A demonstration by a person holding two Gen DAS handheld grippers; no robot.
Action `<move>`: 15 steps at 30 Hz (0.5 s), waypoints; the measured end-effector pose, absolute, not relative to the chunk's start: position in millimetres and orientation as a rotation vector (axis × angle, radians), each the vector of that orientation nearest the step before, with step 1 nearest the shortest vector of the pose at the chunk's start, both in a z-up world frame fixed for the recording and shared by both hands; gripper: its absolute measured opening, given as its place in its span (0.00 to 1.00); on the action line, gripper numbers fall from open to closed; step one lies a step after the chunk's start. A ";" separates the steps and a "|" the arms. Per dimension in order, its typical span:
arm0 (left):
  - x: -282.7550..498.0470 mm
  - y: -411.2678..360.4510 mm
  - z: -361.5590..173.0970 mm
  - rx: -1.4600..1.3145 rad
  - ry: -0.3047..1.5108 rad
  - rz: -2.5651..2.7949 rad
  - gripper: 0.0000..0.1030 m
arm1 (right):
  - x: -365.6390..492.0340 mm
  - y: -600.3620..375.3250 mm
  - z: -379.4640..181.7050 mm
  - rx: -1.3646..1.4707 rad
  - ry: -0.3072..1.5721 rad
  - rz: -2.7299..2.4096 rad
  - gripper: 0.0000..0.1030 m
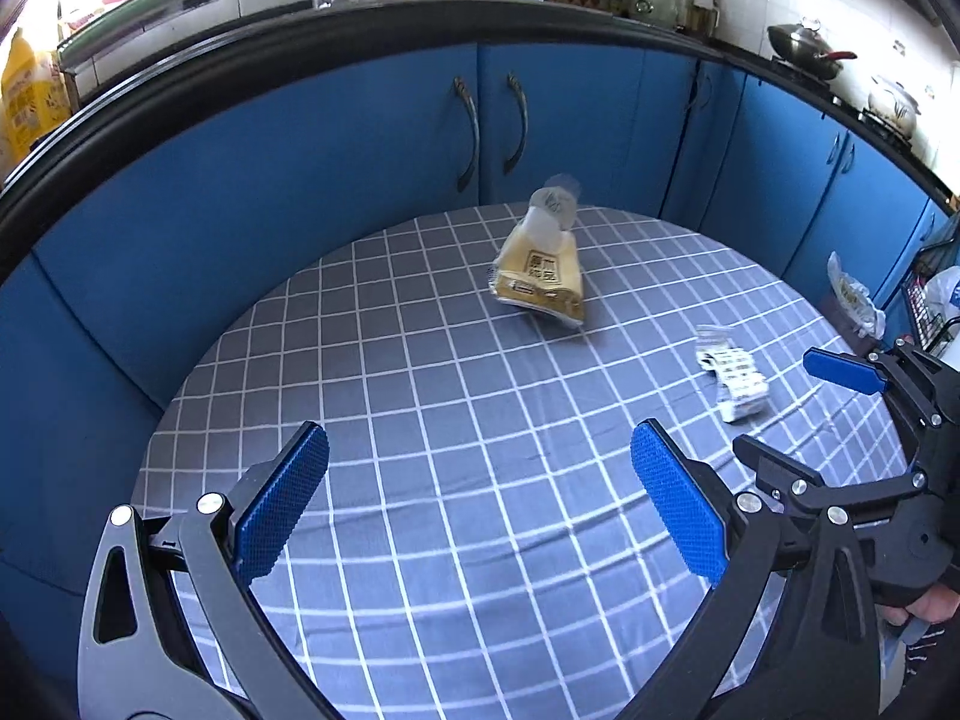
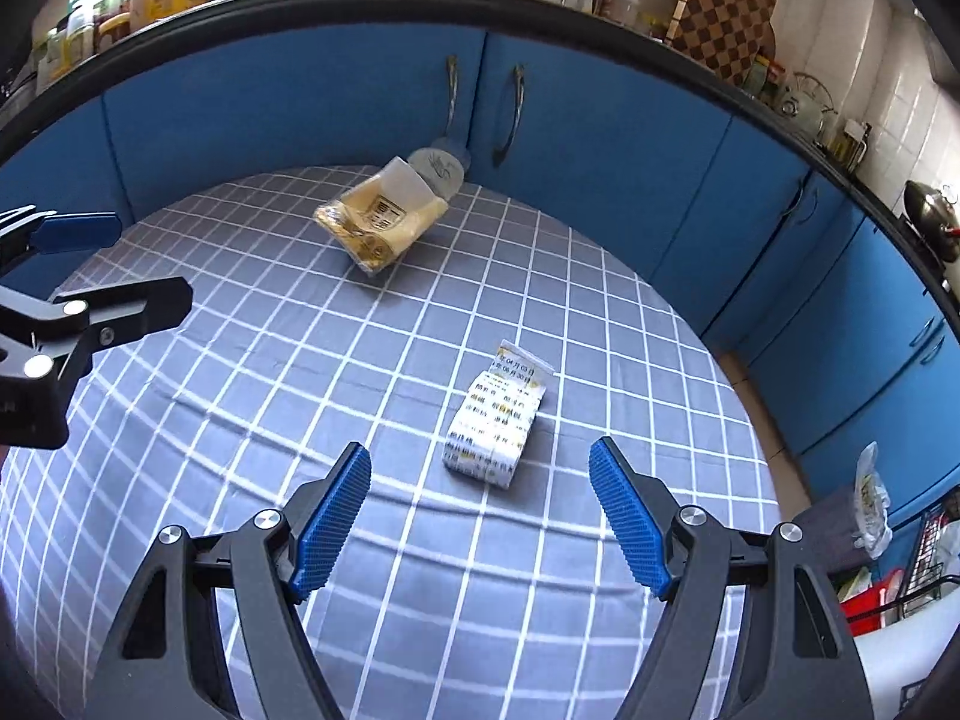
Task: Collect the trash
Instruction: 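Move both tools back over the table toward the yellow bag and white box, then grasp the white paper box with the right tool while the left tool grasps the yellow snack bag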
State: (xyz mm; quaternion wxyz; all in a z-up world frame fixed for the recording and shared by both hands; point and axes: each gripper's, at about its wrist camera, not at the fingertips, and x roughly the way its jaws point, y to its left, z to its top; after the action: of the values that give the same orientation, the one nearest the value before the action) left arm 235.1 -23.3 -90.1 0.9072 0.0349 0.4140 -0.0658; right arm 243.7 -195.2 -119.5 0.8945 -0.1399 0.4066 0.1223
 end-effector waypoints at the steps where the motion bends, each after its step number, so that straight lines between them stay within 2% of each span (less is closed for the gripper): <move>1: 237.7 -23.0 -91.7 0.076 0.857 -0.137 0.97 | 246.9 -194.7 -121.7 -0.290 0.845 0.252 0.71; 15: 261.2 -34.1 -102.1 0.093 0.861 -0.169 0.97 | 263.2 -195.8 -130.8 -0.304 0.837 0.224 0.70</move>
State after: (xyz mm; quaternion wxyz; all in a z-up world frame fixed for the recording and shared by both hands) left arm 261.2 -34.1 -102.1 0.9044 0.0450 0.4165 -0.0817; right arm 263.2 -195.8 -130.8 0.8965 -0.1465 0.4038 0.1083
